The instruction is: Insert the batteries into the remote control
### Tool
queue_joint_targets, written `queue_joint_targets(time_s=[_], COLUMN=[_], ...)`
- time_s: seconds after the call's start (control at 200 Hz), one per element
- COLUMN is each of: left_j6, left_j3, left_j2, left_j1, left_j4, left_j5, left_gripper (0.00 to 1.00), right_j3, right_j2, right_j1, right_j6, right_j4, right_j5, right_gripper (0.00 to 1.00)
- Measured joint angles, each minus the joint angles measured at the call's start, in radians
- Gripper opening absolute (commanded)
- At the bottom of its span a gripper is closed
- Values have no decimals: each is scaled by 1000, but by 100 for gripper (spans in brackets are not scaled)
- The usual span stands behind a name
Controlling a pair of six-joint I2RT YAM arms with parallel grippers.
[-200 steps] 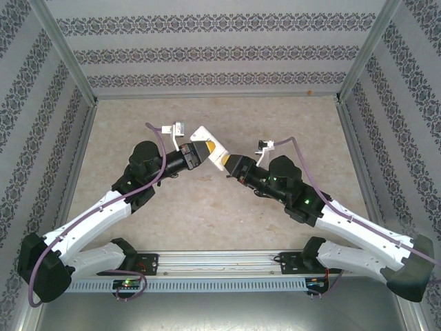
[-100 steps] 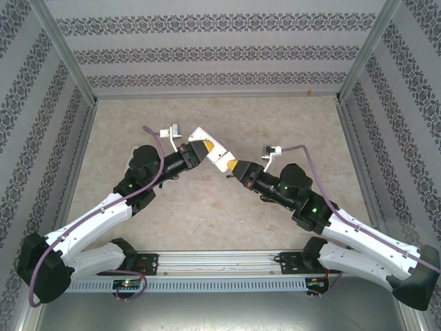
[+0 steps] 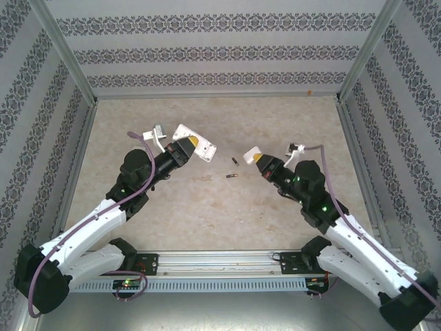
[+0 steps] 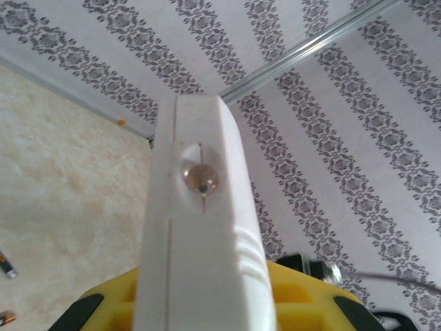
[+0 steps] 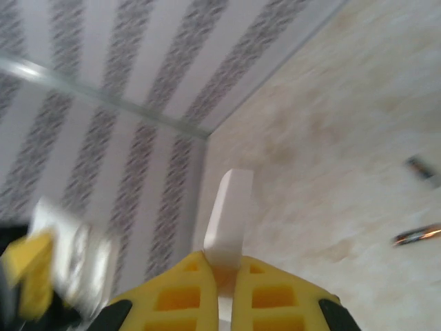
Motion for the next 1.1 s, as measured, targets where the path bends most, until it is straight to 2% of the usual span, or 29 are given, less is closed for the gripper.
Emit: queue_joint_targets(time_s=[0.09, 0.18, 0.325, 0.475, 0.54, 0.694, 0.804, 0.914, 0.944, 1.009, 1.099], left_j6=[5, 9, 12, 18, 19, 18, 18, 18, 18, 18, 18], left_j3=[-35, -63, -85, -85, -85, -85, -85, -85, -85, -89, -99], left_j2=[-2, -8, -41, -68, -68, -65, -60, -58, -58, -58, -56], left_j1=[0, 0, 0, 0, 0, 0, 0, 0, 0, 0, 0], left_j4=[-4, -17, -40, -49, -50, -55, -55, -55, -55, -53, -52], left_j5=[12, 33, 54, 60, 61, 64, 65, 72, 72, 76, 76], left_gripper=[11, 11, 11, 11, 11, 11, 11, 11, 11, 11, 10], right_j3=[8, 27, 71, 71, 45, -93, -171, -174, -172, -150, -72], right_j2=[179, 373, 589, 674, 673, 633, 562, 418, 371, 272, 151], right_j1=[-152, -227, -269, -270, -275, -299, -309, -313, -307, -266, -92], right_j6=[-60, -123, -187, -201, -197, -148, -135, -134, -142, -192, -333], right_j4=[5, 5, 33, 76, 95, 116, 79, 14, 1, -31, -49], right_j5=[-78, -148, -240, -272, -271, -238, -219, -206, -203, -177, -123], right_gripper=[3, 3, 3, 10, 16, 22, 45, 46, 49, 64, 82])
